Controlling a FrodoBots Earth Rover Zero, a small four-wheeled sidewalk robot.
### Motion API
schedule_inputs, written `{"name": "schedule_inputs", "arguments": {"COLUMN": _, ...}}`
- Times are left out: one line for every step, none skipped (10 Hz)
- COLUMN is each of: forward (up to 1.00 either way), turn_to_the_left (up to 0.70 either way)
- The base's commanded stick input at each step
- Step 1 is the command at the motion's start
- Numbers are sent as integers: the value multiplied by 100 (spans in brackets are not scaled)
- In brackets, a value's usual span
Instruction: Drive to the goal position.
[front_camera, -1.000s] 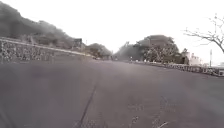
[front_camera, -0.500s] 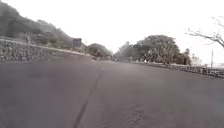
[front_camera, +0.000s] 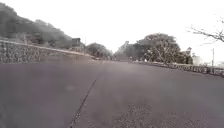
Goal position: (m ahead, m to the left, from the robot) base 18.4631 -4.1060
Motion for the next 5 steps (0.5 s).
{"name": "schedule_inputs", "arguments": {"forward": 85, "turn_to_the_left": 0}}
{"name": "schedule_inputs", "arguments": {"forward": 85, "turn_to_the_left": 0}}
{"name": "schedule_inputs", "arguments": {"forward": 85, "turn_to_the_left": 0}}
{"name": "schedule_inputs", "arguments": {"forward": 85, "turn_to_the_left": 0}}
{"name": "schedule_inputs", "arguments": {"forward": 85, "turn_to_the_left": 0}}
